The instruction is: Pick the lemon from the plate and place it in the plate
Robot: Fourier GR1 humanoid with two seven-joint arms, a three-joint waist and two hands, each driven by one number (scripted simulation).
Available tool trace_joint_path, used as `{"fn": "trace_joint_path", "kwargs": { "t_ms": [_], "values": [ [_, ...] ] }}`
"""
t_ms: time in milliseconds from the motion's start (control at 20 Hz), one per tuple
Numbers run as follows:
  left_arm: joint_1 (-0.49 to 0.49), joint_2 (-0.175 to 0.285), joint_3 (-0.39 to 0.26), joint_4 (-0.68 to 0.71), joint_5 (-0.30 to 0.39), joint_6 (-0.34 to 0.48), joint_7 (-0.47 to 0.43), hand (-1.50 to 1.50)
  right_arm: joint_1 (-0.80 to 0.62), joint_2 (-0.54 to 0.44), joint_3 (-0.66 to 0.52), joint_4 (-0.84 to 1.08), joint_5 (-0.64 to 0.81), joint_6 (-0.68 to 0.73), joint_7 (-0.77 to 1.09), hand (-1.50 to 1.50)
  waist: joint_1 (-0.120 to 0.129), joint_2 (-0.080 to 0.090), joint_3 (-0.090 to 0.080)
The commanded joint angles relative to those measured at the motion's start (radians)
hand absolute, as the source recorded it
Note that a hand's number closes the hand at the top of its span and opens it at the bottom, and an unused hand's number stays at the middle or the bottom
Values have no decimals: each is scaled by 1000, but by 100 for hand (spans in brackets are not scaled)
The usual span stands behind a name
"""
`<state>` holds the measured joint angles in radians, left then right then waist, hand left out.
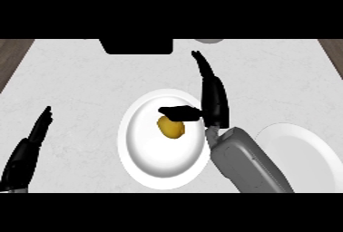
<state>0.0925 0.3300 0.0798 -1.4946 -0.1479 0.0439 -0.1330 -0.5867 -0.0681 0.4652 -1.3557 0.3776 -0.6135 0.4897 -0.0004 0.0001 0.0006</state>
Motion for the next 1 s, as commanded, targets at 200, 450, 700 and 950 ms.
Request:
{"fn": "trace_joint_path", "kwargs": {
  "t_ms": [200, 450, 700, 950],
  "values": [
    [-13, -2, 20, 14, -7, -6, -20, 0, 214, -97, -223, -154, -296, 89, -325, -150, -1, 2, 0],
    [19, -5, 15, -12, -9, -25, -12, 0, 343, -229, -363, -173, -441, 278, -564, -150, 1, 1, 1],
    [-19, -11, 31, -16, -21, -27, 41, 0, 486, -285, -413, -203, -465, 410, -654, -150, -3, -1, 0],
    [-13, -24, 37, -11, -32, -52, 27, 0, 367, -355, -577, -24, -553, 561, -698, -150, 2, 0, 0]
  ]
}}
